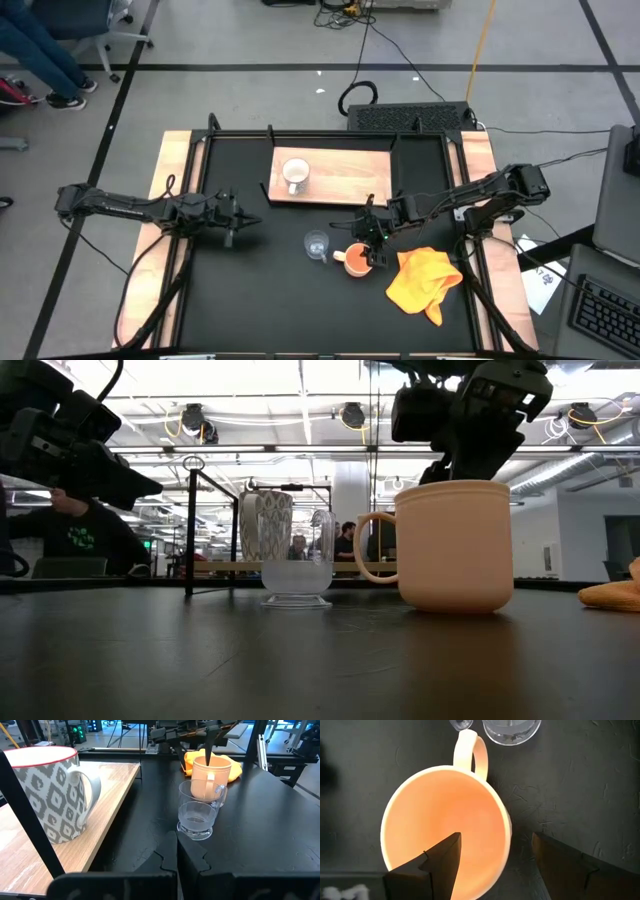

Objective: Stack small to large cups/mugs on shelf
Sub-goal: Put the orange mug on the shelf

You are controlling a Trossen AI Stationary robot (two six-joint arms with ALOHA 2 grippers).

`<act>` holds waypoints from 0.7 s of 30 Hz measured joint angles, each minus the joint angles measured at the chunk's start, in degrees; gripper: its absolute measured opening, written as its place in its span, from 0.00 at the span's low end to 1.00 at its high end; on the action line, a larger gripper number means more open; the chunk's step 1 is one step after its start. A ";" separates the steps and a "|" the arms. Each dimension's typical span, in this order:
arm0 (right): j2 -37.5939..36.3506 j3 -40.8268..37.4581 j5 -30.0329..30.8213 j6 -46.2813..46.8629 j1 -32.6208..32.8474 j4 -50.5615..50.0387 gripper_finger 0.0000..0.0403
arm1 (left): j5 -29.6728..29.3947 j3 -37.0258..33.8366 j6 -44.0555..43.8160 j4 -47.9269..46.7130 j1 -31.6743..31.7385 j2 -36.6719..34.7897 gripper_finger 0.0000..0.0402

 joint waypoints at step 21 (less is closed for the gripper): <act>0.00 0.00 0.02 -0.64 0.00 -0.47 0.22 | 0.00 0.00 0.07 -0.02 0.01 0.00 0.00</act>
